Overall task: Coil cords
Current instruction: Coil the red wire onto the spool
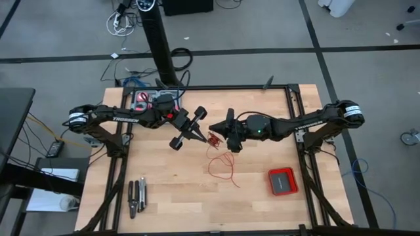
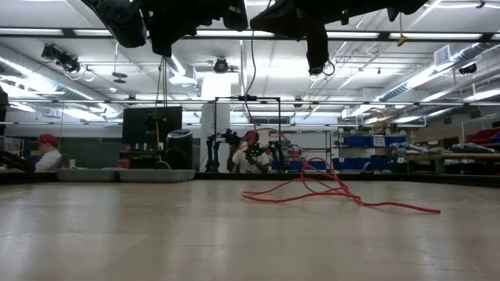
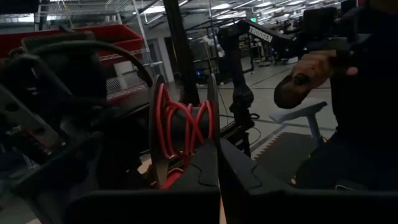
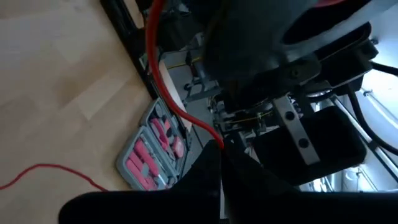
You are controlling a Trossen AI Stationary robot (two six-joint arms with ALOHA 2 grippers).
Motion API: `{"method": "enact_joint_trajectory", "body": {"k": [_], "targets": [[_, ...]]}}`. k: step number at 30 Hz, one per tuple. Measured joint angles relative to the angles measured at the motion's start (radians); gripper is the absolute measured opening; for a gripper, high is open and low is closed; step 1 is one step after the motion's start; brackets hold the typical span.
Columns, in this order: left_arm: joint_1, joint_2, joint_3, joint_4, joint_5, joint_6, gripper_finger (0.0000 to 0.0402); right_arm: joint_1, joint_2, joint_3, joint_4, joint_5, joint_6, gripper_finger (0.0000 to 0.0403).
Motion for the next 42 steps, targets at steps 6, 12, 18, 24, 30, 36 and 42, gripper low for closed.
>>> {"method": "enact_joint_trajectory", "body": {"k": [6, 12, 18, 24, 30, 36, 42], "targets": [[0.001, 0.000, 0.000, 0.002, 0.003, 0.002, 0.0000, 0.015, 0.000, 0.000, 0.002, 0.014, -0.042, 0.0000], [0.003, 0.000, 0.000, 0.000, 0.005, -0.036, 0.0000, 0.010, 0.000, 0.002, 0.017, -0.099, -0.105, 0.0000], [0.007, 0.000, 0.000, 0.007, 0.012, -0.056, 0.0000, 0.000, 0.004, 0.033, 0.016, -0.125, -0.126, 0.0000], [0.007, 0.000, 0.000, 0.042, 0.007, -0.055, 0.0000, 0.001, 0.054, 0.073, -0.029, -0.066, -0.127, 0.0000], [0.007, 0.000, 0.000, 0.095, 0.007, -0.054, 0.0000, 0.000, 0.088, 0.072, 0.012, 0.010, -0.066, 0.0000], [0.007, 0.000, 0.001, 0.089, 0.007, -0.054, 0.0000, -0.021, 0.083, 0.072, 0.064, -0.020, -0.073, 0.0000], [0.007, 0.000, 0.001, 0.089, 0.004, -0.054, 0.0000, -0.053, 0.084, 0.072, 0.045, -0.036, -0.040, 0.0000]]}}
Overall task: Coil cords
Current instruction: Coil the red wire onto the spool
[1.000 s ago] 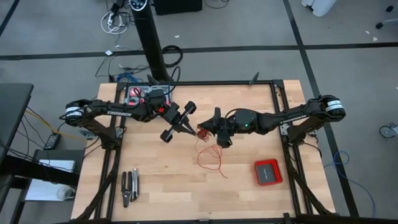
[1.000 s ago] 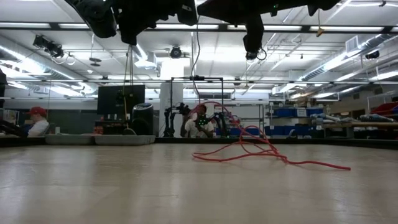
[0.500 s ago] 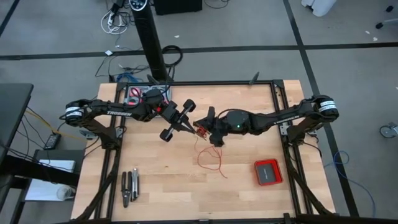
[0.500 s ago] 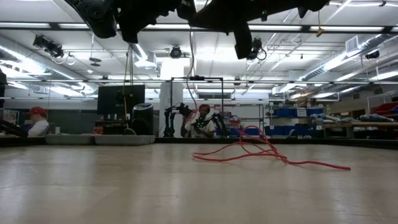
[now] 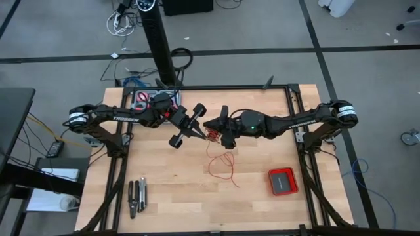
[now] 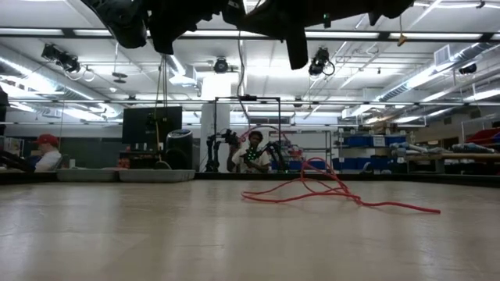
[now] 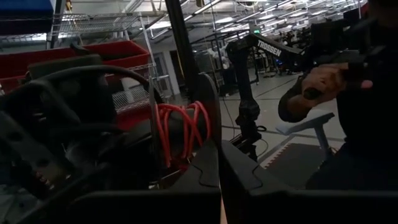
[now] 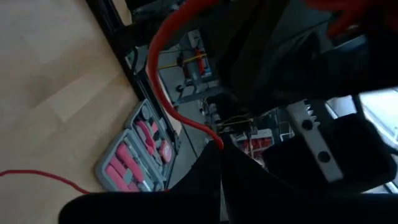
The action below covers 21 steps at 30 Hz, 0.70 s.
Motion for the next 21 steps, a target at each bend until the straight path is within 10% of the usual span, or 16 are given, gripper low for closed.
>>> {"method": "enact_joint_trajectory", "body": {"k": [21], "targets": [[0.008, 0.000, 0.001, 0.061, -0.012, 0.027, 0.0000, -0.014, -0.044, 0.000, -0.373, 0.023, 0.539, 0.0079]]}}
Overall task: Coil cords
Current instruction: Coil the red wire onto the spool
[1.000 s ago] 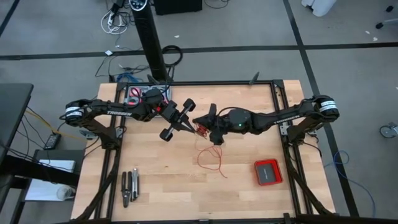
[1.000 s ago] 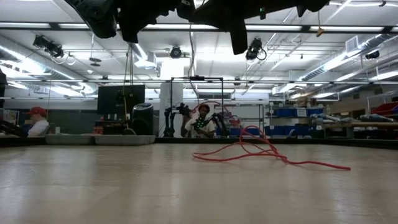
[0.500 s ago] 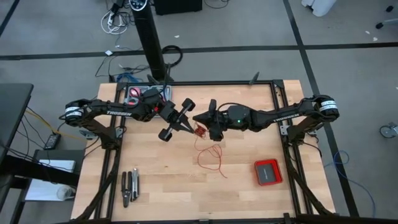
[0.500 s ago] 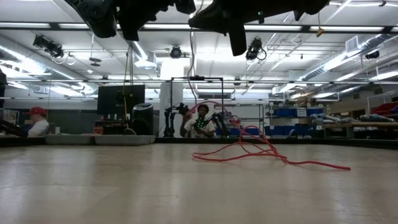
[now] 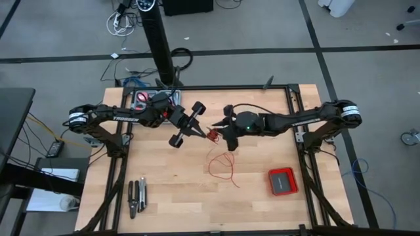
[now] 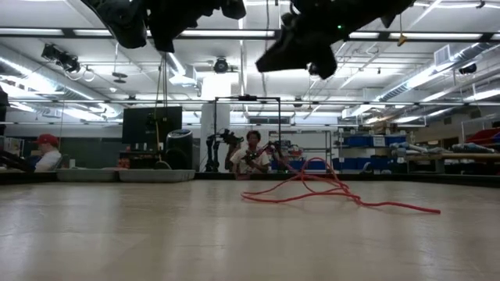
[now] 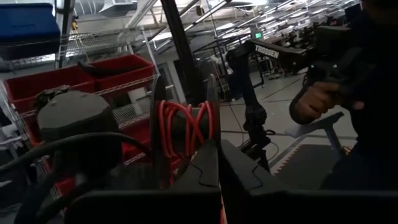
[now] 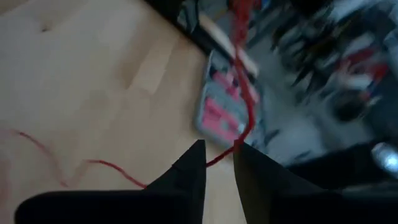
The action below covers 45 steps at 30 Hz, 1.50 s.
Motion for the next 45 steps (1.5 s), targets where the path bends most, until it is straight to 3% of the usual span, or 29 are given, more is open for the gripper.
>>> {"method": "enact_joint_trajectory", "body": {"k": [9, 16, 33, 45], "targets": [[0.001, 0.000, 0.000, -0.027, 0.004, 0.004, 0.0000, -0.003, -0.177, 0.000, -0.417, -0.041, 0.297, 0.0080], [0.012, 0.000, -0.027, -0.070, -0.073, 0.054, 0.0000, -0.050, -0.314, 0.000, -0.608, -0.246, 0.450, 0.0080], [0.012, 0.000, -0.032, -0.187, -0.221, 0.183, 0.0000, -0.058, -0.397, 0.000, -0.185, -0.221, 0.410, 0.0080], [0.012, 0.000, -0.032, -0.230, -0.295, 0.221, 0.0000, -0.058, -0.290, 0.000, 0.036, -0.278, 0.418, 0.0080]]}}
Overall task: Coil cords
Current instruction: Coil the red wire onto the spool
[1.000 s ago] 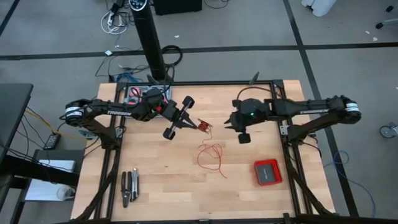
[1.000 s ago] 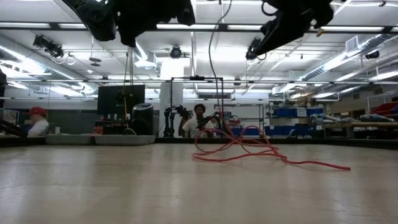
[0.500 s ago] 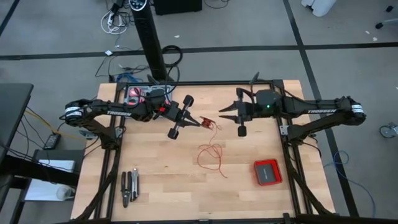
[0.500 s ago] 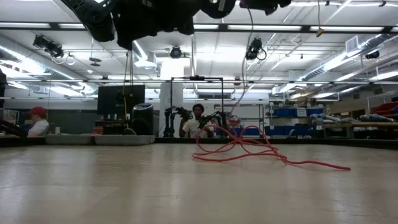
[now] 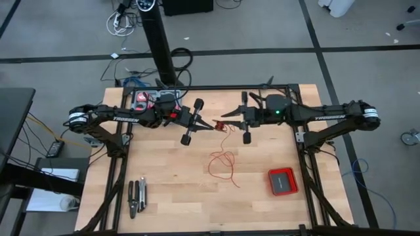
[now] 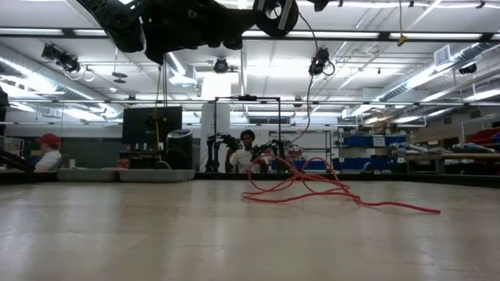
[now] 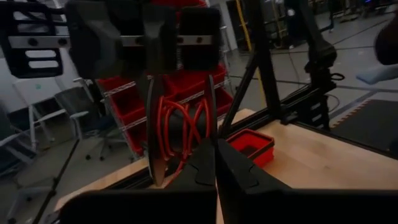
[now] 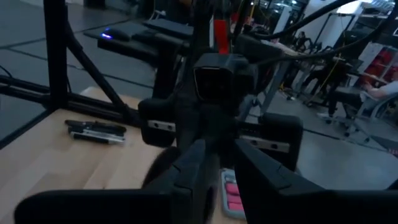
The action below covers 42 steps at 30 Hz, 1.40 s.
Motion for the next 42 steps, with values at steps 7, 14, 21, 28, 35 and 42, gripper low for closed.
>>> {"method": "enact_joint_trajectory", "body": {"k": [7, 14, 21, 28, 35, 42], "targets": [[0.000, 0.000, 0.000, -0.021, -0.016, 0.013, 0.0000, 0.000, 0.031, 0.000, 0.036, -0.001, 0.015, 0.0080], [0.000, 0.000, 0.000, -0.022, -0.035, 0.020, 0.0000, -0.011, 0.042, 0.000, 0.035, 0.000, 0.049, 0.0080], [-0.004, 0.000, 0.000, -0.029, -0.041, 0.041, 0.0000, -0.029, 0.056, 0.000, 0.026, -0.001, 0.057, 0.0080], [-0.007, 0.000, 0.000, -0.031, -0.059, 0.041, 0.0000, -0.032, 0.065, 0.000, 0.026, -0.002, 0.067, 0.0080], [-0.007, 0.000, 0.000, -0.032, -0.079, 0.041, 0.0000, -0.026, 0.065, 0.000, 0.020, 0.001, 0.070, 0.0080], [-0.007, 0.000, 0.001, -0.034, -0.086, 0.045, 0.0000, -0.024, 0.068, 0.000, 0.020, 0.000, 0.069, 0.0080]]}}
